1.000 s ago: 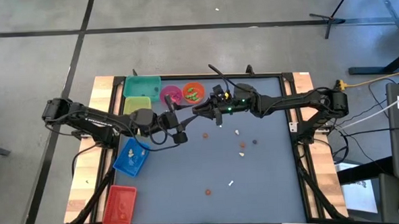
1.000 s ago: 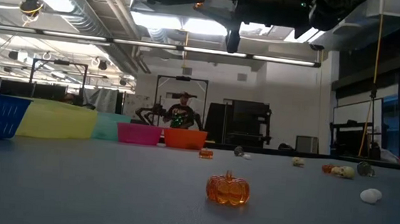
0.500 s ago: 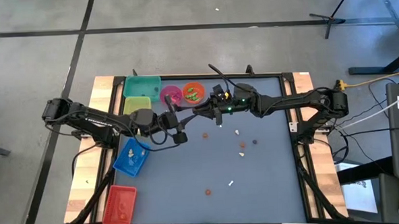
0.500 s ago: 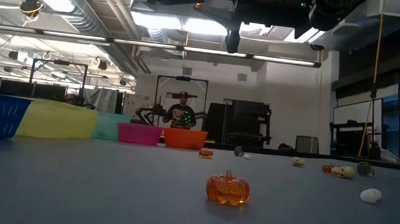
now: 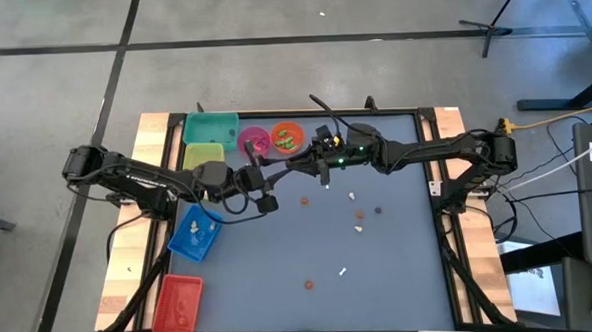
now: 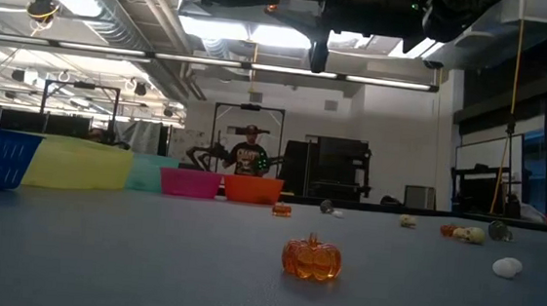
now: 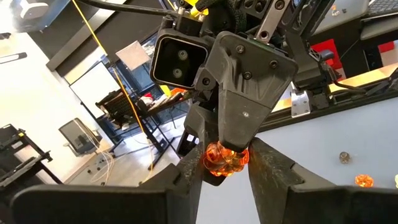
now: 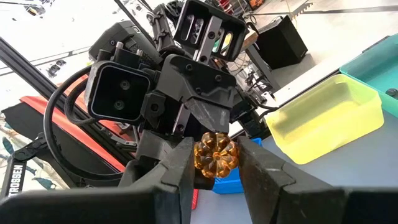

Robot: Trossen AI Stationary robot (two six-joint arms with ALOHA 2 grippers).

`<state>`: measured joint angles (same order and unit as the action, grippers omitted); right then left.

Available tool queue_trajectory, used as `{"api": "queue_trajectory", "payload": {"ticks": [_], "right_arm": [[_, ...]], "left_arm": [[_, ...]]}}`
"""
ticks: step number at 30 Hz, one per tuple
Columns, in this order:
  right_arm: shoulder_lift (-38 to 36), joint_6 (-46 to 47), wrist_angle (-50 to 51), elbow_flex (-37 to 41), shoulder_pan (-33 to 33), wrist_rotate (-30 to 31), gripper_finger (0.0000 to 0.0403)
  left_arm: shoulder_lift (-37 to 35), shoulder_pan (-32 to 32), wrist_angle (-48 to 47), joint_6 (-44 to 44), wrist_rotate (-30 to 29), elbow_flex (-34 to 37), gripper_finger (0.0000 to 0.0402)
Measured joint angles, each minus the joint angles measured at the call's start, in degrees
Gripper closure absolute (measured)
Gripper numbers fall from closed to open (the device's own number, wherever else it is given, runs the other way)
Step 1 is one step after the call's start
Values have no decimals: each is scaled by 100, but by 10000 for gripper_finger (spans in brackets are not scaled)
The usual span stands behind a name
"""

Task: Sort Halloween decoration
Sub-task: Put the orange pumpkin toy into the red bin

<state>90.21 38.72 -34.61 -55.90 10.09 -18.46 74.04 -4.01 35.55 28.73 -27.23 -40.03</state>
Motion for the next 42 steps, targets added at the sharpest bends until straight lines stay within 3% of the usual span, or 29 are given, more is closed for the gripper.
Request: {"api": "queue_trajectory", "payload": {"ticks": [16, 27, 36, 42], "right_arm": [[0, -4, 13, 0, 0, -17, 292], [2, -11, 20, 0, 8, -71, 189], [-176, -3, -4, 1, 435, -954, 182], [-302, 2, 15, 2, 740, -1591, 187]], "left_arm": [[0, 0, 0, -2, 16, 0, 310], [0, -21, 7, -17, 26, 0, 311], [0, -236, 1, -47, -36, 0, 311], [0, -396, -40, -525, -75, 0, 310]]}}
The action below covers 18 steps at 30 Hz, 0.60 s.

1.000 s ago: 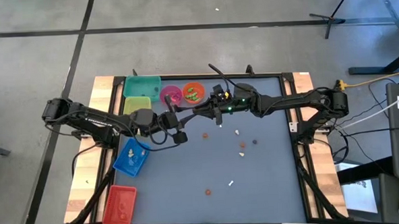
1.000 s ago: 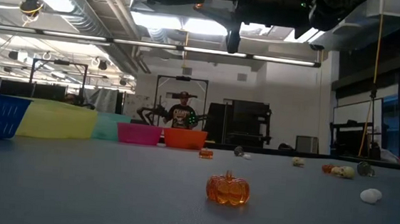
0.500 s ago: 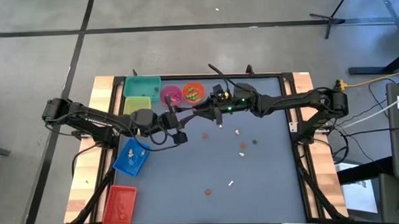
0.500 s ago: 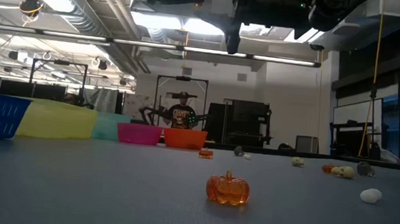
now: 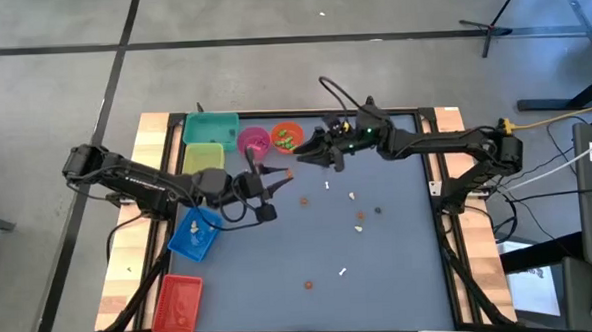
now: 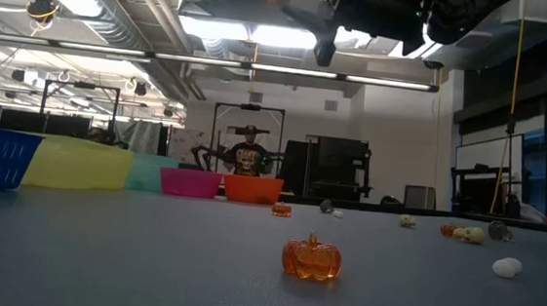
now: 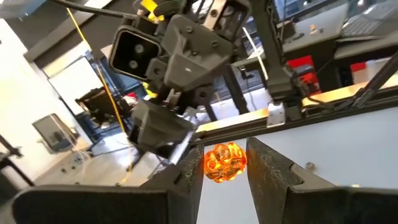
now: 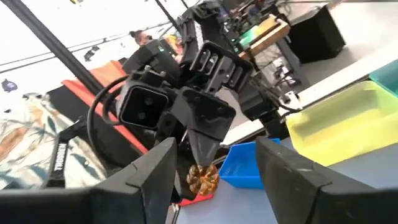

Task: Sort Halloween decoration
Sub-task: Put the orange pumpkin toy into the red bin

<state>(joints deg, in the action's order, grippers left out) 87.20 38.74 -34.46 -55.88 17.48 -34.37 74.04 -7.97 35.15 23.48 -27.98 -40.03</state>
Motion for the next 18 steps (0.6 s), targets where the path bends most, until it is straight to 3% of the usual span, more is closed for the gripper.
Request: {"api": "queue_trajectory", "payload": {"ticks": [4, 18], "right_arm": [[-13, 0, 24, 0, 106, -274, 187], [-26, -9, 356, 0, 93, -277, 187]], "left_arm": [[0, -146, -13, -345, 2, 0, 310], [0, -909, -611, -1596, 2, -2, 310]]}}
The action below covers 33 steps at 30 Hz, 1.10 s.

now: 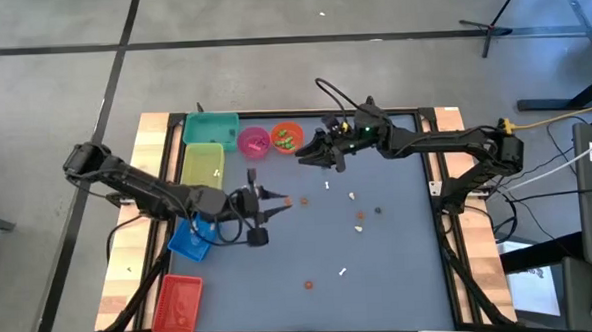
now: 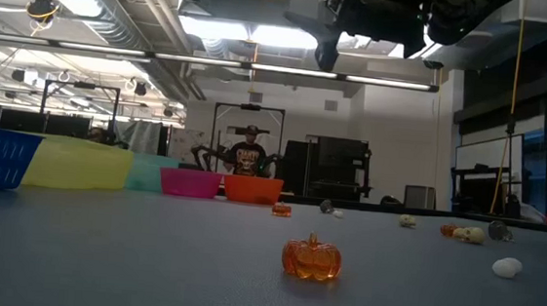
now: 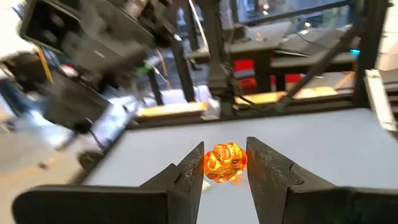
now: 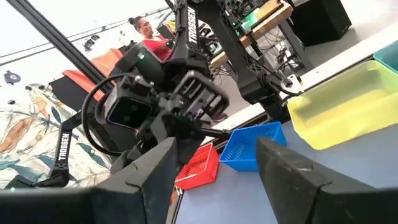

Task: Sort Halloween decoration
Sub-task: Put the orange pumpkin toy into the red bin

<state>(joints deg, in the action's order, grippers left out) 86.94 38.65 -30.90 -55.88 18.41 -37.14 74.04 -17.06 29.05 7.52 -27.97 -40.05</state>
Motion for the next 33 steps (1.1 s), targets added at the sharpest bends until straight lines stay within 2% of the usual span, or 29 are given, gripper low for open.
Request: {"api": "queue_trajectory", "payload": {"ticks": [6, 12, 15, 25, 33], "right_arm": [[0, -4, 370, 0, 0, 1, 187], [0, -13, 731, 0, -2, 1, 187], [0, -13, 756, 0, -2, 1, 187], [0, -17, 756, 0, -2, 2, 187], [0, -18, 754, 0, -2, 3, 187]], "left_arm": [[0, -474, -628, -1356, 38, -1, 310], [0, -951, -1516, -3015, 502, -2, 310], [0, -1167, -1995, -4061, 973, -2, 310], [0, -2027, -3606, -7532, 3310, -2, 310], [0, -3025, -4072, -9797, 3924, -2, 310]]}}
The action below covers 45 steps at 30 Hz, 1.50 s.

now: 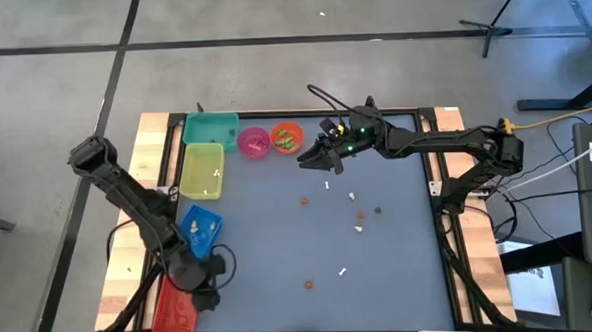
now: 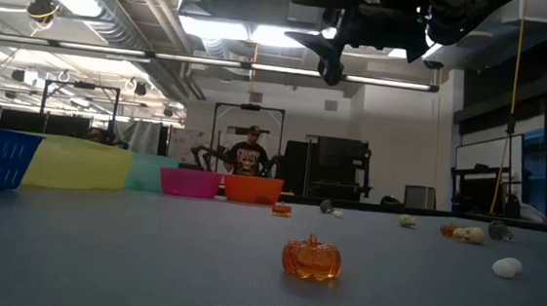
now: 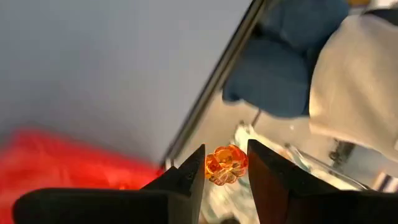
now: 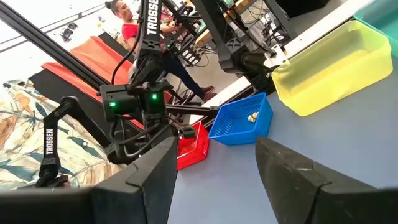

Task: Sort Halloween decoration
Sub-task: Put the orange pumpkin toy into the red bin

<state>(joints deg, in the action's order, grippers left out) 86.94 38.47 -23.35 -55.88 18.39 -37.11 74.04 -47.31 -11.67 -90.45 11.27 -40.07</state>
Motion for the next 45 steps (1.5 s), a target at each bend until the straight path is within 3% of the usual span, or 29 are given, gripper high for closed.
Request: {"api": "queue_trajectory", "payload": {"ticks": [11, 19, 29, 37, 45], "right_arm": [[0, 1, 0, 0, 0, 1, 187], [0, 1, 63, 0, -4, 1, 187], [2, 1, 120, 0, -4, 1, 187], [2, 1, 127, 0, -4, 3, 187], [2, 1, 127, 0, -4, 3, 188]], "left_arm": [[0, -969, -623, -1944, 1010, 0, 310], [-6, -1116, -1152, -2198, 408, 2, 310], [-4, -1125, -1341, -2211, 402, 2, 307], [-2, -1121, -1339, -2208, -336, 2, 252], [-2, -918, -1332, -2194, -371, 2, 226]]}}
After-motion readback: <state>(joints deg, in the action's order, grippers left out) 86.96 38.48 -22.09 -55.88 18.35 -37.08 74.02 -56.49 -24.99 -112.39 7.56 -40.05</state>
